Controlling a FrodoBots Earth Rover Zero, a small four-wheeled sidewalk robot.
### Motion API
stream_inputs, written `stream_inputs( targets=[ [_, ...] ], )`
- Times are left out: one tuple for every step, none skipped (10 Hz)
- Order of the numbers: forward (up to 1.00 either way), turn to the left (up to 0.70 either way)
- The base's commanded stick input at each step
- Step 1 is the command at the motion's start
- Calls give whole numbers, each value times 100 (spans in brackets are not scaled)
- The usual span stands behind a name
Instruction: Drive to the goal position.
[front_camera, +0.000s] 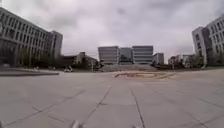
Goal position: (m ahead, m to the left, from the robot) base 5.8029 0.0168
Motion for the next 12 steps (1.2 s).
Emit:
stream_inputs(
  targets=[
    [70,0],
    [70,0],
    [70,0],
    [70,2],
    [70,14],
    [70,22],
    [70,18],
    [70,0],
    [70,0],
    [70,0],
    [70,0],
    [70,0]
  ],
)
